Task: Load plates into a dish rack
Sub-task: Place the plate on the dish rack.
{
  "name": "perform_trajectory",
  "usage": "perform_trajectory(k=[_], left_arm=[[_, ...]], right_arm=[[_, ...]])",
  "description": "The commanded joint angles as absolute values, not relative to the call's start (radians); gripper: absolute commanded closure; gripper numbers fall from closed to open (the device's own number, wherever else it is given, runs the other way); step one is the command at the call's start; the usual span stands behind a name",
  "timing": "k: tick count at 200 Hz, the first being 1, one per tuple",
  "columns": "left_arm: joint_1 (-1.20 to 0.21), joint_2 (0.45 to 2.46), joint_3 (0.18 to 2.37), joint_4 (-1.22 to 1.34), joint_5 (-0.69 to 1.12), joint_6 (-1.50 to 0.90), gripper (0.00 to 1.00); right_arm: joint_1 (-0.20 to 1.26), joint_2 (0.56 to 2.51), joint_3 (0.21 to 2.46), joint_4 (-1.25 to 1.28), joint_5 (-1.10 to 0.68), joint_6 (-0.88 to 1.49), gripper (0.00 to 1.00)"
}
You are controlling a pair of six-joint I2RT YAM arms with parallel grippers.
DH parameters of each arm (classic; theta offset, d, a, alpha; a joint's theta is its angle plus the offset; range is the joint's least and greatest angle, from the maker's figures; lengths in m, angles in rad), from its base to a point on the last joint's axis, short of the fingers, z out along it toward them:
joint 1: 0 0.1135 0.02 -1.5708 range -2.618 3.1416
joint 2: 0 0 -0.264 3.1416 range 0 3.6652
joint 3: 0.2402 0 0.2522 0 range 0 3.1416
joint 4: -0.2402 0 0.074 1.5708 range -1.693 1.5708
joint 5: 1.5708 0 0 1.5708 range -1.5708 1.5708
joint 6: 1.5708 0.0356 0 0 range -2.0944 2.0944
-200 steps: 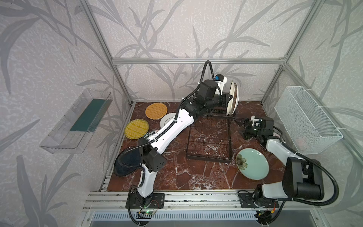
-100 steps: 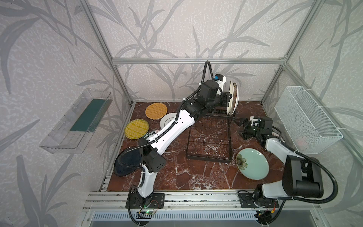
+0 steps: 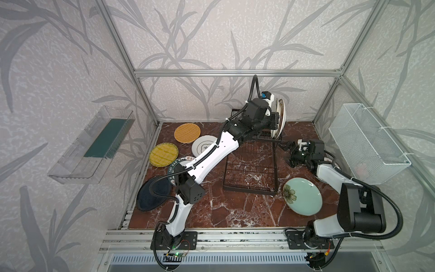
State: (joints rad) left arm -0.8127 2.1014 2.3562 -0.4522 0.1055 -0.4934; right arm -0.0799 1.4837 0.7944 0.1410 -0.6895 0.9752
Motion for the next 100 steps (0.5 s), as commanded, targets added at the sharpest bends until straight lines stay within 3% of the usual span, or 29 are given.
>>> perform_trajectory(k=[1,100], left_arm=[[-0.820,2.089,2.424,-0.380,0.038,-0.445,1.00],[-0.844,2.099,2.427,-0.368,-0.031,-0.414,1.00]], right_arm=[[-0.071,1.497,0.825,0.130,-0.692,0.960,0.01],[-0.053,1.581,0.850,0.155,-0.712,0.990,0.01]])
